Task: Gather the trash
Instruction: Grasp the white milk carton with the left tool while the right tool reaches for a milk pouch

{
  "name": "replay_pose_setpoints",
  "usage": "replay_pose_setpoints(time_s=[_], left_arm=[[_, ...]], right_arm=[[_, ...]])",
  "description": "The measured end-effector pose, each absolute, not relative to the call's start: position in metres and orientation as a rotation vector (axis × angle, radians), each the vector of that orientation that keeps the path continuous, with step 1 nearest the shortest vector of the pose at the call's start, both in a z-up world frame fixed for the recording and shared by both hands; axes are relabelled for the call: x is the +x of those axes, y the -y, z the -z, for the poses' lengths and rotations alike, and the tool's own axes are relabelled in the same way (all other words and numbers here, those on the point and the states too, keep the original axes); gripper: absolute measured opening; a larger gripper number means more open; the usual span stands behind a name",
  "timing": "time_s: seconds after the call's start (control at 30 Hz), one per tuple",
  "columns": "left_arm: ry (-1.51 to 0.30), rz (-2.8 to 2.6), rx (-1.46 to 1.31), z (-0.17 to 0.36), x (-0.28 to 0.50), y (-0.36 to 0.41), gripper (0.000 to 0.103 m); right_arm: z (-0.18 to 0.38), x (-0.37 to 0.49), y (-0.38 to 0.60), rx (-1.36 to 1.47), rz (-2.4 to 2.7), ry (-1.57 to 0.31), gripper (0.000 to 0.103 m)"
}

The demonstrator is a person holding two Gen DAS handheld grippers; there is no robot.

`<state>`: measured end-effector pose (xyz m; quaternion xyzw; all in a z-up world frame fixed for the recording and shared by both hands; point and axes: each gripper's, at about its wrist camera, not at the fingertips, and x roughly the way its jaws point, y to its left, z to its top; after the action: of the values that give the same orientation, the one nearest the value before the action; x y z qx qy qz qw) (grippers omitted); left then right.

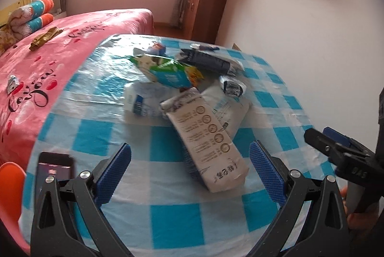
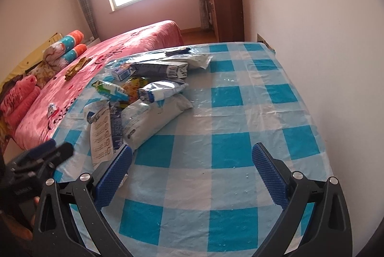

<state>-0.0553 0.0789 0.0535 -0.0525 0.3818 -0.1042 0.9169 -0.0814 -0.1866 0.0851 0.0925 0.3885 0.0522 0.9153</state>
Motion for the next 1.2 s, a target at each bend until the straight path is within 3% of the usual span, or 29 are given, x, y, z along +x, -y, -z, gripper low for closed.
replay_pose_setpoints(time_s=[0.37, 0.43, 0.57, 0.63, 0.73, 0.8, 0.97, 1.2], left_arm=[[-0.952, 0.166, -0.212, -0.022, -0.007, -0.074, 0.097], [-0.972, 0.168, -0.236, -0.02, -0.002, -0.074, 0.095], [-1.007, 0.168, -0.277, -0.013, 0.006, -0.075, 0.072], [-0.998, 0.158, -0.26, -0.013, 0.008, -0.073, 0.067], [-0.998, 0.172, -0.273, -0.012, 0.008, -0.074, 0.066], [-0.995, 0.177, -0.275, -0.012, 0.006, -0.076, 0.064], [-0.979, 0.198, -0.248, -0.015, -0.003, -0.074, 0.058], [-0.974, 0.209, -0.253, -0.017, -0.006, -0.08, 0.058]], right_arm=[[-0.076, -0.051, 0.206, 0.331, -0.151, -0.853, 0.099], [-0.076, -0.04, 0.207, 0.381, -0.19, -0.862, 0.099], [-0.074, -0.017, 0.205, 0.478, -0.266, -0.889, 0.098], [-0.074, -0.005, 0.201, 0.5, -0.292, -0.893, 0.098], [-0.074, 0.012, 0.192, 0.501, -0.314, -0.898, 0.095], [-0.072, 0.023, 0.186, 0.492, -0.319, -0.907, 0.083], [-0.064, 0.044, 0.174, 0.489, -0.309, -0.931, 0.083], [-0.059, 0.069, 0.154, 0.451, -0.312, -0.951, 0.083]])
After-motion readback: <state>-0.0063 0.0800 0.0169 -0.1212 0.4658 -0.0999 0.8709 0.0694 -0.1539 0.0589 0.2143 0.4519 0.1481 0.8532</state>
